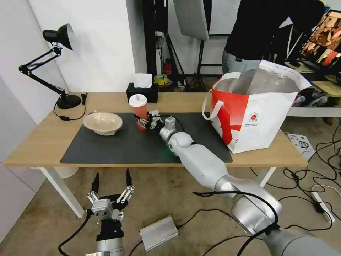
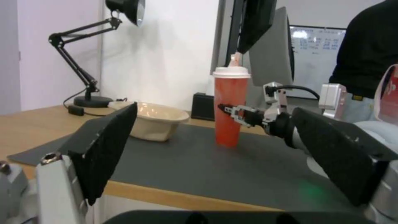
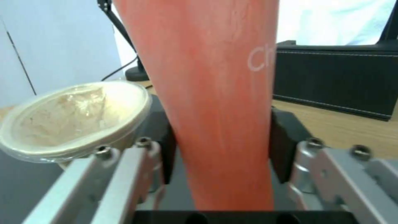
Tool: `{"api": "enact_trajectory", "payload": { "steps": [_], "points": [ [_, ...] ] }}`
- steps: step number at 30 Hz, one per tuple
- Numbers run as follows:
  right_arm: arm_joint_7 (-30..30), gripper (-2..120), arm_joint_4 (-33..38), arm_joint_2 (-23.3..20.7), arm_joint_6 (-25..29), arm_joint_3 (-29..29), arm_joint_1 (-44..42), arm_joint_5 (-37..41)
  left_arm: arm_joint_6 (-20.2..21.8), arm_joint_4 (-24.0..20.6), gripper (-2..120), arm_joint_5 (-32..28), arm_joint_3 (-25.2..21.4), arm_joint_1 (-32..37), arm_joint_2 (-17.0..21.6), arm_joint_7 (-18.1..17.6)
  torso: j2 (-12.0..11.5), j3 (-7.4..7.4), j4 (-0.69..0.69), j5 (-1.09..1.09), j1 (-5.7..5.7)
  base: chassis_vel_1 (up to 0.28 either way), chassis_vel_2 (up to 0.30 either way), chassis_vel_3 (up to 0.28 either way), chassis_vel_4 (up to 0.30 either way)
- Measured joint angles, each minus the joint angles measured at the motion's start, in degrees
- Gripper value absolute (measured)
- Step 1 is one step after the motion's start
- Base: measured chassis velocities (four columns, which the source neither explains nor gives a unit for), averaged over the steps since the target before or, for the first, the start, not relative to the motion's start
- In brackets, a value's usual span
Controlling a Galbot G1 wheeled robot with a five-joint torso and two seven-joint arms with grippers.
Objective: Pick up the trash from the table and place it into the takeout bag.
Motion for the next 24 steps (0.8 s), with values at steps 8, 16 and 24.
{"api": "enact_trajectory", "payload": {
  "steps": [8,16,24],
  "points": [
    [-0.23,14,0.71,-0.05,0.63,-0.27,-1.04,-0.11,-0.08,0.3,100,0.07,-0.19,-0.17,0.0,0.0,0.0,0.0,0.0,0.0,0.0,0.0,0.0,0.0,0.0],
    [-0.23,1,3.55,-0.49,0.42,-0.31,-2.09,-0.91,-0.11,0.28,100,-0.08,-0.17,-0.49,0.0,-0.01,0.0,0.01,0.05,-0.02,0.0,0.0,0.0,0.0,0.0],
    [2.63,1,9.71,-1.98,-0.74,0.4,-3.15,-3.04,-0.11,-0.56,100,-0.4,-0.65,-0.06,0.01,-0.06,-0.01,0.01,0.01,-0.01,0.0,0.0,0.0,0.0,0.0]
  ]
}}
